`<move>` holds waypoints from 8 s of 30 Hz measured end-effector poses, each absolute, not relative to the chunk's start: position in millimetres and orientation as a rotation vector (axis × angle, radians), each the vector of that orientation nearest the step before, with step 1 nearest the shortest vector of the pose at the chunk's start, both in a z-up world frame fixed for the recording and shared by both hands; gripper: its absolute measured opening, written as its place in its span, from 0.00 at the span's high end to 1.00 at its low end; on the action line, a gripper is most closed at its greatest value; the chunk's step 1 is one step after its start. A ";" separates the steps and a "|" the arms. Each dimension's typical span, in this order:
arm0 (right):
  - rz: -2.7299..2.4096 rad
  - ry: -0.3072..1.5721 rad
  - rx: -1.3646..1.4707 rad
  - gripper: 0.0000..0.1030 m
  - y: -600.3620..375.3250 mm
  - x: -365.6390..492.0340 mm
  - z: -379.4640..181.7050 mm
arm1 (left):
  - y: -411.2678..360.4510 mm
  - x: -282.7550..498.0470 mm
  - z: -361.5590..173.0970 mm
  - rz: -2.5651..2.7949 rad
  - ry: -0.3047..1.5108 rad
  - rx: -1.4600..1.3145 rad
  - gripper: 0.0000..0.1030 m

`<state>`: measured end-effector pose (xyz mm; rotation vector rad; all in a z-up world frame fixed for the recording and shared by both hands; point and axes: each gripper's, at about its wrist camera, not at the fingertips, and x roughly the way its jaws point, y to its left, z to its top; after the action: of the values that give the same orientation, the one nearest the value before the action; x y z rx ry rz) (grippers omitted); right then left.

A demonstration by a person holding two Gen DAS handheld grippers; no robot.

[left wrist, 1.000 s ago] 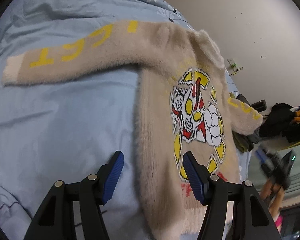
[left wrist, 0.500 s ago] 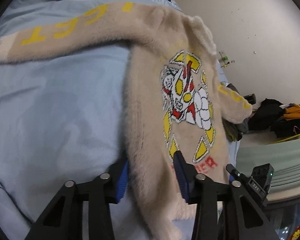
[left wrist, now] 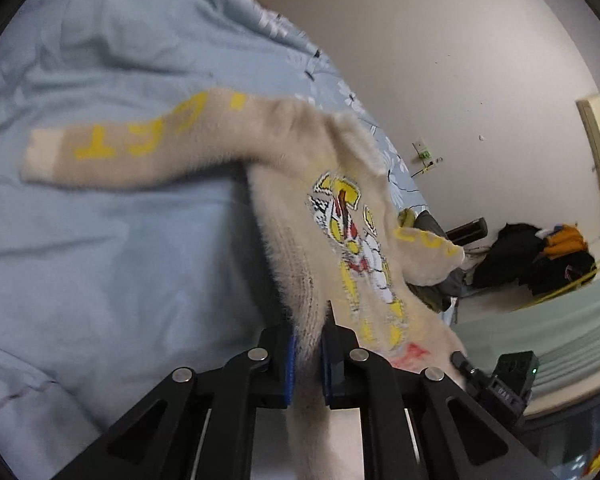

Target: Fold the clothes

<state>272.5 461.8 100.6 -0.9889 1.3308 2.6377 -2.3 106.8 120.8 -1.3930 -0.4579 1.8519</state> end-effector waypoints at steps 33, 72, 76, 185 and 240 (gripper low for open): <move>2.551 0.735 -1.316 0.65 411.1 178.0 72.6 | -0.9 -111.1 38.2 2.283 -0.770 -1.598 0.50; 2.513 0.791 -1.243 0.58 415.6 176.4 54.2 | 34.7 -154.2 170.1 2.489 -0.537 -1.060 0.95; 2.520 0.846 -1.165 0.58 424.7 184.3 56.7 | 120.5 -122.6 231.4 2.326 -0.343 -0.863 0.95; 2.534 0.902 -1.174 0.53 512.5 113.8 62.5 | 214.9 -91.4 73.7 2.173 -0.267 -1.358 0.41; 2.269 1.548 -0.365 0.43 709.3 241.4 27.3 | 273.3 -78.2 50.1 2.025 -0.089 -1.380 0.38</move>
<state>241.4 709.3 27.3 -0.3646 1.5478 2.2694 -78.2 273.3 50.1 -1.3800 -0.0890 2.0248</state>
